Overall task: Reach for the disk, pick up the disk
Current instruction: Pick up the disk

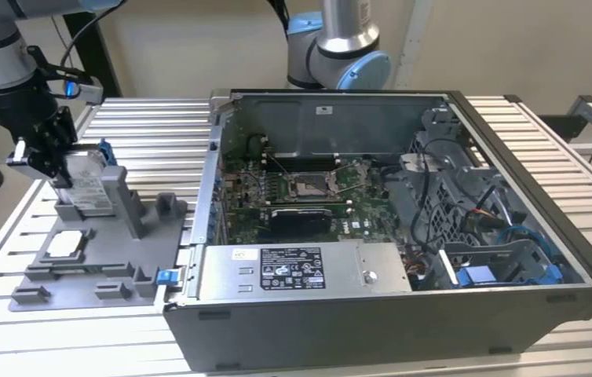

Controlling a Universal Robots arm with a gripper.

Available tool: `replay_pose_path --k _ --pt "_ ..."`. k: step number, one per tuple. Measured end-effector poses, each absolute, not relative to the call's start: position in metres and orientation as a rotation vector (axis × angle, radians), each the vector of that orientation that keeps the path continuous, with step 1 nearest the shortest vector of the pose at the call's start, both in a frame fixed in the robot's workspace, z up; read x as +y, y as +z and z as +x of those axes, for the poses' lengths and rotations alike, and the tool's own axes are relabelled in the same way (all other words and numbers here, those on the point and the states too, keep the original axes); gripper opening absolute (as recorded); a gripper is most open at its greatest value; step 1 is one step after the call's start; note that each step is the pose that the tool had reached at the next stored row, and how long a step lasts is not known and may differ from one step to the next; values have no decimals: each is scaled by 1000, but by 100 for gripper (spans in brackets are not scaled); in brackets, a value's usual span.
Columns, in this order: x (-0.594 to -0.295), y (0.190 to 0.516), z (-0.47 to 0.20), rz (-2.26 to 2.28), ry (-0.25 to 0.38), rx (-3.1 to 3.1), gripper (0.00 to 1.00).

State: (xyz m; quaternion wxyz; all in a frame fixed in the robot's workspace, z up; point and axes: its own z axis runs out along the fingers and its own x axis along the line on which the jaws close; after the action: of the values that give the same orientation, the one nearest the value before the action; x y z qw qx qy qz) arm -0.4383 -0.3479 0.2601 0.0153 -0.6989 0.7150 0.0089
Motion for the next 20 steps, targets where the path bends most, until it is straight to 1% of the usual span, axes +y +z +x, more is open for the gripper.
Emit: replay_pose_path --k 20 --pt "-348 259 -438 -2172 33 2222 0"
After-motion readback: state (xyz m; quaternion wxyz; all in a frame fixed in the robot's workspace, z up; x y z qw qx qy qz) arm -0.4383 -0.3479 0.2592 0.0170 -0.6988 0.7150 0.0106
